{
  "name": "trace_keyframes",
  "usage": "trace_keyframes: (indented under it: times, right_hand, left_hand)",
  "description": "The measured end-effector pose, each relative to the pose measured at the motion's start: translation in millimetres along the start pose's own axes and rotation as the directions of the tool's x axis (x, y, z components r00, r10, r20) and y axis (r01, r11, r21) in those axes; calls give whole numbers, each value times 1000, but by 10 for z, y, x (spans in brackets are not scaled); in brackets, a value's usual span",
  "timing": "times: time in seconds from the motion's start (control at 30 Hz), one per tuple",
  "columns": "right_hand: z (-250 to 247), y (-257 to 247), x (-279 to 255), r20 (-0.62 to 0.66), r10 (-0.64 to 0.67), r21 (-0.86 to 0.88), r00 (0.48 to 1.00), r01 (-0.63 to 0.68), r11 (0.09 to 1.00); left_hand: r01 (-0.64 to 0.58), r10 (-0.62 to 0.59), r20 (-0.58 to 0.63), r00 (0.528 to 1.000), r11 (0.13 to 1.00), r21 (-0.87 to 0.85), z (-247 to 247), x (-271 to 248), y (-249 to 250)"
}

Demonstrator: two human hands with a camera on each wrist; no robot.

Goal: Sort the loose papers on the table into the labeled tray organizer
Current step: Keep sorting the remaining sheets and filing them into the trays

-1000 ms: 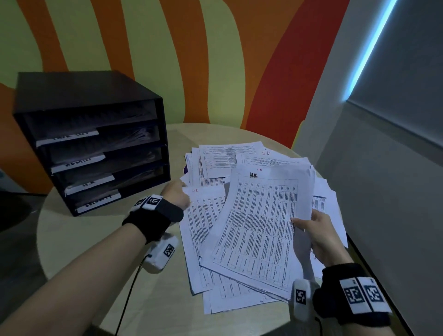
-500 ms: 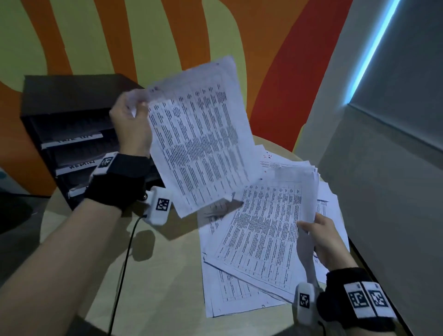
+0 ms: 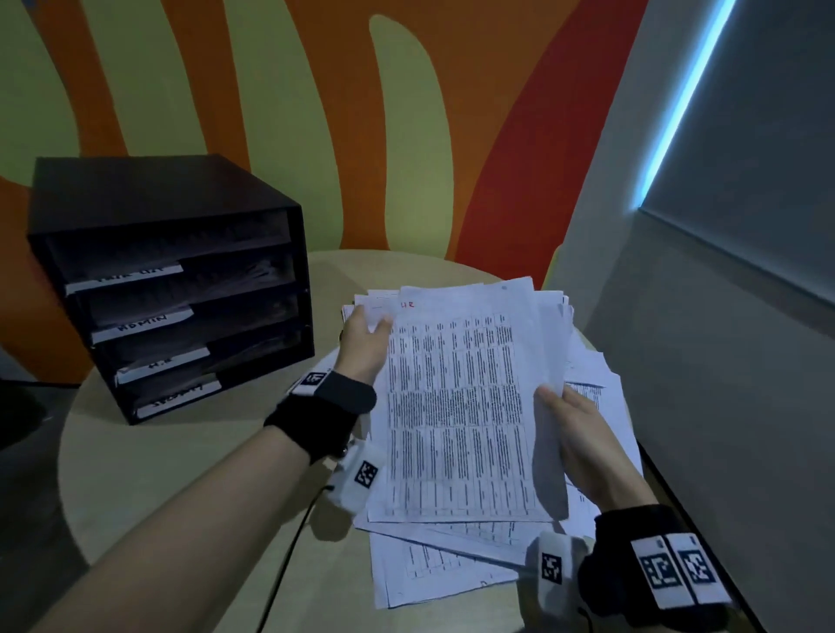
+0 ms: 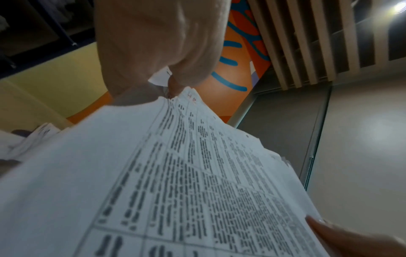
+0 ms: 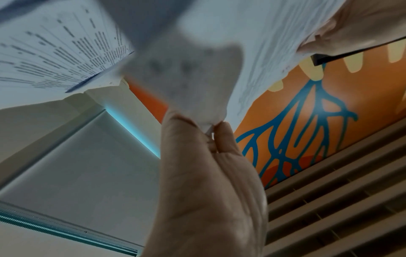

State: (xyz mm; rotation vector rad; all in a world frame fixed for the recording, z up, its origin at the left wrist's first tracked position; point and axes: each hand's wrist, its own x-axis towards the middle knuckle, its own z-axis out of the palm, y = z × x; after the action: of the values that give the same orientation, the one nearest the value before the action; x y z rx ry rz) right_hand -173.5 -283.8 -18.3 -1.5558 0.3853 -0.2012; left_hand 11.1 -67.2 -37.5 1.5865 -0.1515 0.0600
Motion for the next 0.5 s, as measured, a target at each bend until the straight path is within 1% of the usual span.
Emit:
trace_keyframes:
  times: [0.1,0.13,0.2,0.27,0.33,0.37,0.43,0.5]
  right_hand:
    - [-14,-23,-36,80,-11,-28,997,13,1000]
    - [-27,-13,-28,69,-22,-73,997,27,997]
    - [-90,5,1,-4,-32,-171,999,31,985]
    - [-202,-29,-15,-82,-47,-226,996,27,974]
    - [-383,-86,-37,-194,-81,-246,978,32,969]
    - [-483,-108,-51,-251,-89,-239,964,28,971]
    - [-698,-91,-63,-360,-90,-230,929,5,973]
    - [-892,-44,-78,-450,-74,-226,890,-33,973]
  left_hand:
    - [18,-18,-6,1000,1000,20,128,-104,53]
    - [19,-19,8,1000,1000,24,170,-124,48]
    - [0,-2,52,999,999,33,262,-144,67]
    - [-33,27,106,994,998,55,341,-133,118]
    - [-100,68,171,983,977,189,410,-77,179]
    - [-131,74,206,976,951,279,430,-30,180]
    - [-176,53,268,962,871,459,486,67,146]
    - [-224,15,318,948,743,631,563,162,73]
